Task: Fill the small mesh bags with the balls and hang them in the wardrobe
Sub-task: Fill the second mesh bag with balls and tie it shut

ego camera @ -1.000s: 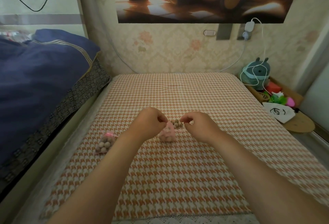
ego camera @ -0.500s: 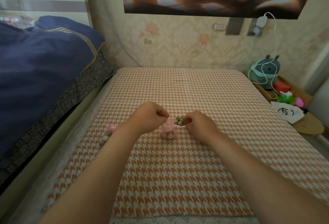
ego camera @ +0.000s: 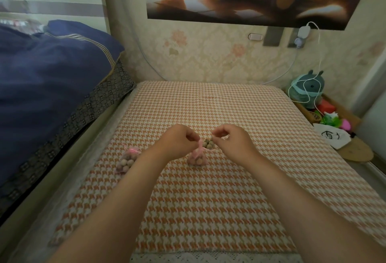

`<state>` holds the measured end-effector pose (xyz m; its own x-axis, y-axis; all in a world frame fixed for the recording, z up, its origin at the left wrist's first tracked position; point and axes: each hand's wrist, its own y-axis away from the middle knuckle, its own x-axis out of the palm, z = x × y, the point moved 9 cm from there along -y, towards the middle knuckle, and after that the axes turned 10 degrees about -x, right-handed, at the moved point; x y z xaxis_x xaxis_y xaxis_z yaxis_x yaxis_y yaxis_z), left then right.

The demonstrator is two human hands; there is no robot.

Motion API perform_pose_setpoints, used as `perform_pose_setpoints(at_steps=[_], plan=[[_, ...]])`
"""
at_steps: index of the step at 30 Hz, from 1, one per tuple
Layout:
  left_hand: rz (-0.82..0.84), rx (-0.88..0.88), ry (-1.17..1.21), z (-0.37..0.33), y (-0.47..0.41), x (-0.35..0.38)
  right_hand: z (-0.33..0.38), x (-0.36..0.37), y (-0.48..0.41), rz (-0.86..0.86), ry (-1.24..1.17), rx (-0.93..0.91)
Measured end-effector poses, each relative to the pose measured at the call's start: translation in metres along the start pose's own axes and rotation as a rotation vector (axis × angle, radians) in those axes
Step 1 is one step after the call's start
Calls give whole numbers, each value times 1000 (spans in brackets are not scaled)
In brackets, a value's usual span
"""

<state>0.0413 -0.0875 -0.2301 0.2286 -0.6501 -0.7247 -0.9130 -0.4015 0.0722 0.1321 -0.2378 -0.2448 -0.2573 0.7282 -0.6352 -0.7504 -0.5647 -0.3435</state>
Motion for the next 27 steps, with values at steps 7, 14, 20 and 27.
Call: perform_pose_setpoints(at_steps=[7,14,20,27], plan=[[2,-6,31,2,4,-3,57,8,11,82,53,-181],[18,23,1,4,10,-6,73,17,11,87,218,-289],[9,9,-5,5,9,-8,63,29,8,201,350,-276],[-18,19,-88,3,7,-7,31,8,-4,89,246,-148]])
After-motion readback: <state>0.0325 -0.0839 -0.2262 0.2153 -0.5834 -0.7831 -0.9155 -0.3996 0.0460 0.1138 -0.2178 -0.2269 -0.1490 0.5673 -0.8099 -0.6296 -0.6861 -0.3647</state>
